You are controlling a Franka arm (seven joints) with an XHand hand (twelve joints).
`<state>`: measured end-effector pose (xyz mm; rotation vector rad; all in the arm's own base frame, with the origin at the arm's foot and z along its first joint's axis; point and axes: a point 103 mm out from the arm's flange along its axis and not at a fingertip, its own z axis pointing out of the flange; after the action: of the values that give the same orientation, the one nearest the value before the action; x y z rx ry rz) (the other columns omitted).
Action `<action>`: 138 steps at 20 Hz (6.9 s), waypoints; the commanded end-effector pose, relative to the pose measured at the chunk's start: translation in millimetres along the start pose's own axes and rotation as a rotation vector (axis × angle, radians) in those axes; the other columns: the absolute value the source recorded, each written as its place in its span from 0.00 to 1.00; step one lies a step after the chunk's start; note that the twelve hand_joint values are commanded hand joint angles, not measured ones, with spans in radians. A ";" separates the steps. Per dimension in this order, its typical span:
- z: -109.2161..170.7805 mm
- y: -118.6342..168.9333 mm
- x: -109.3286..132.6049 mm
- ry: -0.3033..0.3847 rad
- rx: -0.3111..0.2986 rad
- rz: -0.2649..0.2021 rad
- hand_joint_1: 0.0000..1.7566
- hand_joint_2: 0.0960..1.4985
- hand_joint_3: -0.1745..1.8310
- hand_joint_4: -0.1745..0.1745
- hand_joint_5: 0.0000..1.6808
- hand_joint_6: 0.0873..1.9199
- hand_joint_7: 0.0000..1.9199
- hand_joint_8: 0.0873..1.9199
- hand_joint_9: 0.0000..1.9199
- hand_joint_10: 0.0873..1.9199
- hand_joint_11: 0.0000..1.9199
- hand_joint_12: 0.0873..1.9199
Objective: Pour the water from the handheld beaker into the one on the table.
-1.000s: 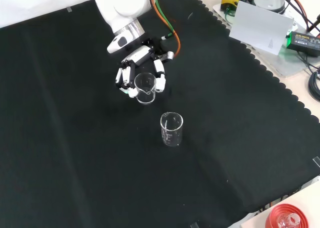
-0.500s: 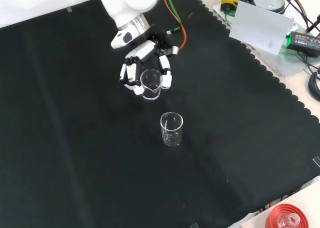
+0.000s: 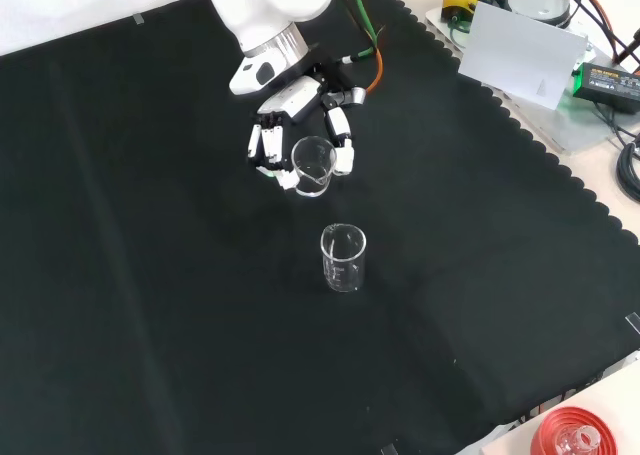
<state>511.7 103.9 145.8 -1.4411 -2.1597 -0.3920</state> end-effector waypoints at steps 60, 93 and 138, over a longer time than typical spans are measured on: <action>9.6 32.3 53.4 -0.604 0.163 0.134 0.67 0.39 0.39 0.62 0.83 0.17 0.75 0.04 0.64 0.12 0.40 0.58; 15.7 33.9 78.8 -0.795 0.268 0.121 0.67 0.39 0.39 0.58 0.83 0.17 0.75 0.03 0.65 0.11 0.42 0.56; 3.3 40.6 106.5 -0.936 0.332 0.146 0.67 0.40 0.38 0.63 0.83 0.18 0.76 0.02 0.66 0.10 0.43 0.56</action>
<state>516.2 202.5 200.7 -1.7526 -2.5723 0.8050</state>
